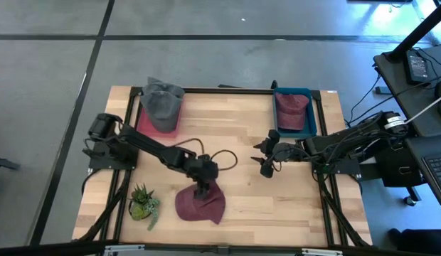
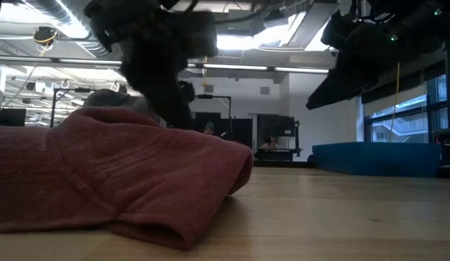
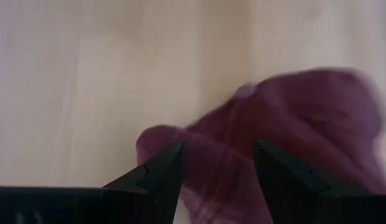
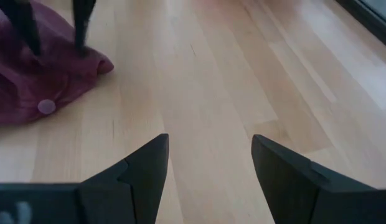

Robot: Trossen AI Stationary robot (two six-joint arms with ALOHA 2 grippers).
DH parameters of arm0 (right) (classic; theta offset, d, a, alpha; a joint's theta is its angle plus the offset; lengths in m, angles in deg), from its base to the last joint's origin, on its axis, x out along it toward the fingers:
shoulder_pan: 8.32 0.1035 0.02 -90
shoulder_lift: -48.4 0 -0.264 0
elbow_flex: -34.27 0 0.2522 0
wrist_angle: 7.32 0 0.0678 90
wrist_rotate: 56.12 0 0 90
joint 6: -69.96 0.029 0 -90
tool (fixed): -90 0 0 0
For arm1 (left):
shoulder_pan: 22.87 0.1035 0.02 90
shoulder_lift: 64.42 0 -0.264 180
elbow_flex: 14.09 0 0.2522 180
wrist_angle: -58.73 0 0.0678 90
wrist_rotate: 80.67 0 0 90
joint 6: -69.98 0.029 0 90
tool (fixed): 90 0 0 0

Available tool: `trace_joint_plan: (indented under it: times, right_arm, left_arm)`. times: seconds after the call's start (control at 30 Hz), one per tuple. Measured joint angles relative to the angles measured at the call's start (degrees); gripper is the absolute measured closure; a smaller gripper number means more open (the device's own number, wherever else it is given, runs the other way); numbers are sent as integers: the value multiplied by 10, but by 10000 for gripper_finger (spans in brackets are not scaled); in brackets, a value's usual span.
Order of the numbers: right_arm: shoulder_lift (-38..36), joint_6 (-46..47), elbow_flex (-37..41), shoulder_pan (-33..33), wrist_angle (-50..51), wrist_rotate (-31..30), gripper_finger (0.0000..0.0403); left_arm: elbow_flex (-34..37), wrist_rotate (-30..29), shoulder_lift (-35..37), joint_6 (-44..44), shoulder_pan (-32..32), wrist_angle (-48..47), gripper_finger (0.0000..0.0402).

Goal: Pick & Place hat
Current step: Put the red cap into the blue bin

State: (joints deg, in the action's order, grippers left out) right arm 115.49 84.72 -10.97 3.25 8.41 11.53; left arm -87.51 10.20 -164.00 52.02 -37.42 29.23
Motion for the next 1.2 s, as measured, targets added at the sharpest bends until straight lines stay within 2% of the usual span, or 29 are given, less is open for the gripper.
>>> trace_joint_plan:
  times: [0.23,0.43,0.67,0.97,1.2]
  right_arm:
    - [0,-2,0,0,0,0,173]
    - [0,-2,0,0,5,0,173]
    - [0,-2,0,0,6,1,173]
    - [0,-4,0,1,10,1,173]
    - [0,-4,0,15,11,0,173]
  left_arm:
    - [-124,-105,-55,-90,-28,-194,214]
    - [-204,-138,-62,-179,-42,-299,215]
    - [-205,-132,-73,-262,-45,-335,214]
    - [-205,-113,-114,-272,-45,-318,213]
    - [-205,-119,-120,-251,-45,-318,216]
